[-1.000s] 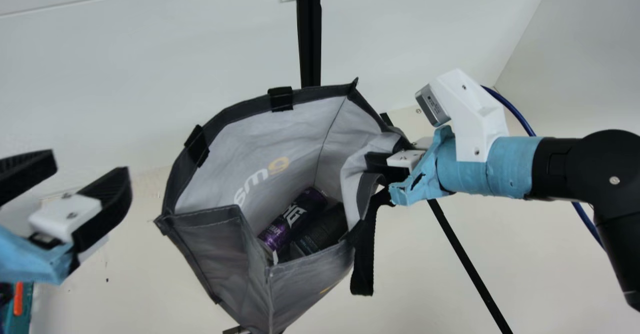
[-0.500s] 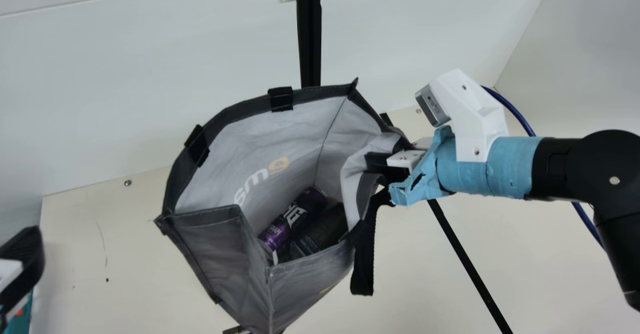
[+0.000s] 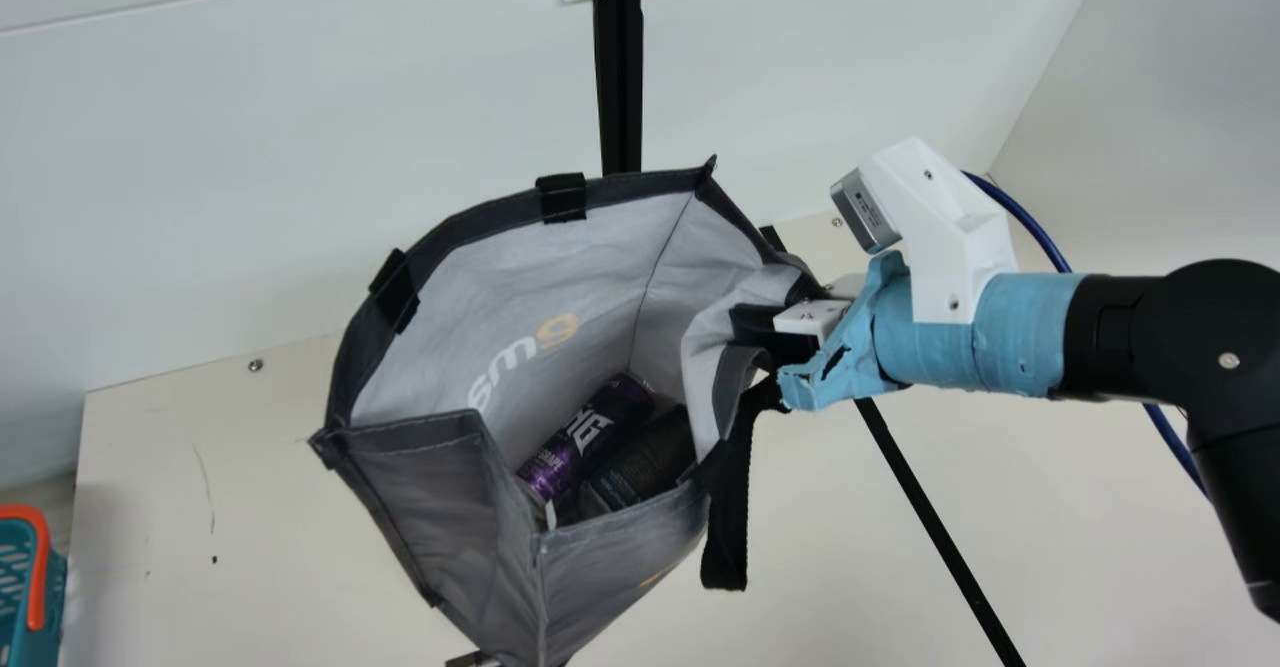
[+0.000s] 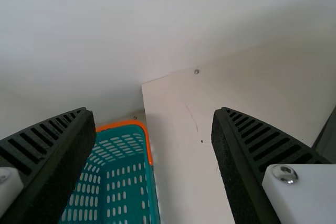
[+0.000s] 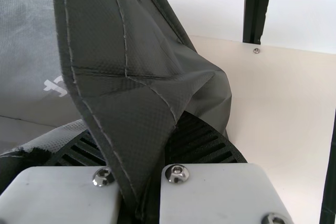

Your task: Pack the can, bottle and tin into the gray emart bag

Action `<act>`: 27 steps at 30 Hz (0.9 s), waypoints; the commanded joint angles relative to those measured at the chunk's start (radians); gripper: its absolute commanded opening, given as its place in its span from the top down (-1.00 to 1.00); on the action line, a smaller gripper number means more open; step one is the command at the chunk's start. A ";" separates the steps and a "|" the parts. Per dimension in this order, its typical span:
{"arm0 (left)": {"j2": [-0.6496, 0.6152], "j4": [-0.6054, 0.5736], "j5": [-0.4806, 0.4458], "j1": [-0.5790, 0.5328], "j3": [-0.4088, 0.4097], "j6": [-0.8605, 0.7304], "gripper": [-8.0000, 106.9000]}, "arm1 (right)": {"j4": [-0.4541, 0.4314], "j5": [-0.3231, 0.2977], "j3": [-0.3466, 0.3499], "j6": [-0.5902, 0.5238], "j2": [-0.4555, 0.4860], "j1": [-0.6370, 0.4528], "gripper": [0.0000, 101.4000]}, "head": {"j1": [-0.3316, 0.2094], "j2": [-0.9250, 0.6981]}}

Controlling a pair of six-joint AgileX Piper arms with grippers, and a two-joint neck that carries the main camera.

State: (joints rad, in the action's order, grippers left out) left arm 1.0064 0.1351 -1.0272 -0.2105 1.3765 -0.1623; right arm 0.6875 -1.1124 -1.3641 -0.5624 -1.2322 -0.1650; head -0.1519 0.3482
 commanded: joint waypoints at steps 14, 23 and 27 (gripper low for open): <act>0.000 0.000 0.001 0.000 0.000 0.000 -0.71 | -0.019 -0.001 -0.041 0.014 -0.017 -0.011 1.00 | -0.023 0.001; 0.000 0.000 0.001 0.000 0.000 0.000 -0.71 | -0.038 -0.029 -0.145 0.004 -0.059 -0.123 1.00 | -0.023 0.001; 0.000 0.000 0.001 0.000 0.000 0.000 -0.71 | -0.040 -0.040 -0.188 -0.004 -0.074 -0.180 1.00 | -0.023 0.001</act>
State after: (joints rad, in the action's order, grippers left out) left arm 1.0064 0.1351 -1.0263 -0.2105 1.3765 -0.1623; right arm 0.6441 -1.1549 -1.5392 -0.5628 -1.3045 -0.3251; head -0.1519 0.3482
